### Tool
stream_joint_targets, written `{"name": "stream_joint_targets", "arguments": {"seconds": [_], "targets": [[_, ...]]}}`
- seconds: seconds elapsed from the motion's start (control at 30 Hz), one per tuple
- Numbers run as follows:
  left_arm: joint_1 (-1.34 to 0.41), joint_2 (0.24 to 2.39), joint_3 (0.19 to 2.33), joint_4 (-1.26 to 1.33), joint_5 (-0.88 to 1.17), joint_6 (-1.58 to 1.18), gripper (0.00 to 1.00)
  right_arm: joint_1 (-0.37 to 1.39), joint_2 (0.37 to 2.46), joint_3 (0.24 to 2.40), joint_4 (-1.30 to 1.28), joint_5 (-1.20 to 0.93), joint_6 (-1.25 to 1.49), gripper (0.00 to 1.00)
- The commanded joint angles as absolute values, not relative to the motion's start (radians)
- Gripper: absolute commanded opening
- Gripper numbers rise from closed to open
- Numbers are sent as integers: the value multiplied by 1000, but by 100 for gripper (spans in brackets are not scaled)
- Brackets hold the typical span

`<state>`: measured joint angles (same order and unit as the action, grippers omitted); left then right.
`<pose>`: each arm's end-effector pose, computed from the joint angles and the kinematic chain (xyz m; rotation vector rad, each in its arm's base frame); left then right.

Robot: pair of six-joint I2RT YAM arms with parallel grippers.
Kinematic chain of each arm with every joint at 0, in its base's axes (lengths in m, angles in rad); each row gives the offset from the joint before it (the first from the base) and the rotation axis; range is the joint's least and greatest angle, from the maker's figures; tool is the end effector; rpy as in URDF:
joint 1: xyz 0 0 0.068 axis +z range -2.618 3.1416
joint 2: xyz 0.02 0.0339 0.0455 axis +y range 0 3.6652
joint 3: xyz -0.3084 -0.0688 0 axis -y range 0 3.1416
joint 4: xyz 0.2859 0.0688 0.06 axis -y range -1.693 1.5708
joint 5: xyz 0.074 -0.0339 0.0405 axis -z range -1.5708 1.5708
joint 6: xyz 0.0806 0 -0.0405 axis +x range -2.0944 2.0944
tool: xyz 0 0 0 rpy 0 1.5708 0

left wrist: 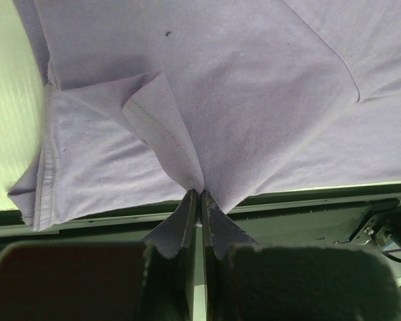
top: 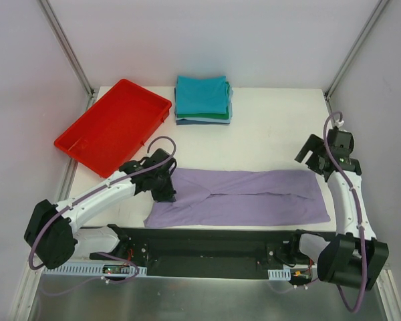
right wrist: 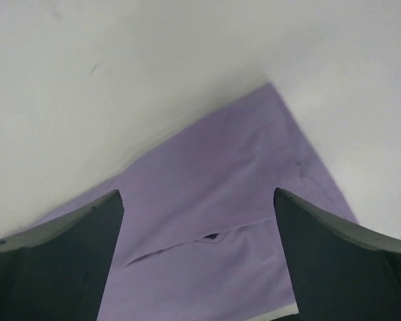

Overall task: Fold and stack the t-shirts
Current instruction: Fold the other side of the tshirt into a rectangle

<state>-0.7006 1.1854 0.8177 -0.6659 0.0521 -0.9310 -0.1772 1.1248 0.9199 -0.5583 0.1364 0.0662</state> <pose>0.2048 -0.1782 0.2198 -0.2963 2.7324 -0.6000 0.2838 -0.0620 0.2860 0.3510 2.3085 -0.2145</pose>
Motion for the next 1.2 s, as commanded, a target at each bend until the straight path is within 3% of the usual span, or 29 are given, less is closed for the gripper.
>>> {"name": "stream_joint_targets", "arguments": {"seconds": [0.0, 0.17, 0.4, 0.57, 0.87, 1.07, 1.17], "targets": [[-706, 1233, 845, -646, 74, -914, 0, -123, 1057, 853, -508, -224, 41, 96], [-704, 1353, 942, -597, 78, -874, 0, 29, 999, 758, -439, -394, 35, 96], [-677, 1552, 1100, -588, 26, -833, 0, 366, 930, 651, -318, -388, 60, 96], [-623, 1660, 1206, -581, 52, -781, 51, 590, 913, 572, -115, -341, 127, 96], [-465, 1438, 1037, -580, 6, -795, 99, 1035, 1193, 725, -58, -6, 135, 99], [-345, 1230, 861, -545, -6, -810, 99, 1181, 1552, 969, -77, 74, 126, 85], [-318, 1192, 842, -545, -2, -801, 99, 1207, 1685, 1072, -121, 98, 123, 73]]}}
